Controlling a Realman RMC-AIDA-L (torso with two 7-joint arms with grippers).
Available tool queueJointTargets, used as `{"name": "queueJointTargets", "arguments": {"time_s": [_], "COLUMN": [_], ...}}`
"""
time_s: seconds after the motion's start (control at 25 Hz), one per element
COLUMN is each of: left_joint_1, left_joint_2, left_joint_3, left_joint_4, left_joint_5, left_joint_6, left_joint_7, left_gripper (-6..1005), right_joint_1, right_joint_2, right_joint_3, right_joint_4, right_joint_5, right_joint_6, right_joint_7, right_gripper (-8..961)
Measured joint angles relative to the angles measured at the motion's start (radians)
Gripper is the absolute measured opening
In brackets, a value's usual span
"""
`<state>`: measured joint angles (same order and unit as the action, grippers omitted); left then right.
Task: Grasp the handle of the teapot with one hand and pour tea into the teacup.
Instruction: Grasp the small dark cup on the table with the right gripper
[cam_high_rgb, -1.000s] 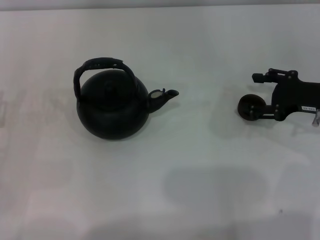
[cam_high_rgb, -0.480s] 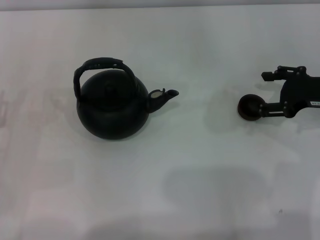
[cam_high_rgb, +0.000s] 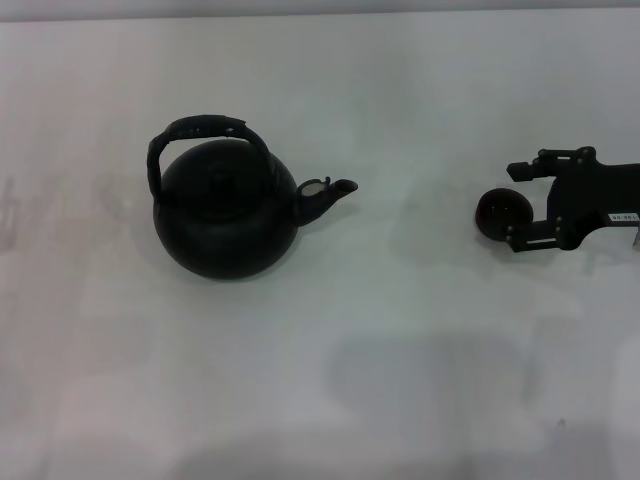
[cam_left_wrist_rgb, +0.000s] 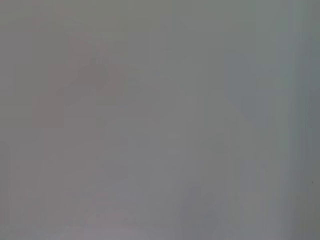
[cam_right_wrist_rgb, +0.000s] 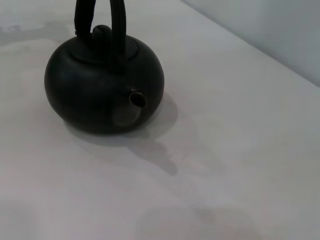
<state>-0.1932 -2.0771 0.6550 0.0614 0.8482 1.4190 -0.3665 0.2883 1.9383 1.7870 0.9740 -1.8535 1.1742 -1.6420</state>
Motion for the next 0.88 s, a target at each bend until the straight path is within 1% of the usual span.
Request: {"name": "queueJointTargets", "arguments": {"time_s": [0.32, 0.52, 0.88], "left_joint_1": [0.000, 0.001, -0.001], "left_joint_2": [-0.001, -0.001, -0.001], "left_joint_3": [0.001, 0.001, 0.002], "left_joint_4": [0.000, 0.000, 0.000], "left_joint_5": [0.000, 0.000, 0.000], "left_joint_6": [0.004, 0.010, 0.011], "left_joint_7": [0.000, 0.000, 0.001], "left_gripper": [575, 574, 574], "right_joint_1": [0.004, 0.007, 0.009], "right_joint_2": [0.026, 0.034, 0.040], "right_joint_3": [0.002, 0.002, 0.002], "right_joint_4": [0.000, -0.004, -0.009], "right_joint_5": [-0.073, -0.086, -0.108], "right_joint_6": [-0.029, -0.050, -0.071], "right_joint_7": [0.006, 0.007, 0.008], "right_gripper": [844, 844, 843]}}
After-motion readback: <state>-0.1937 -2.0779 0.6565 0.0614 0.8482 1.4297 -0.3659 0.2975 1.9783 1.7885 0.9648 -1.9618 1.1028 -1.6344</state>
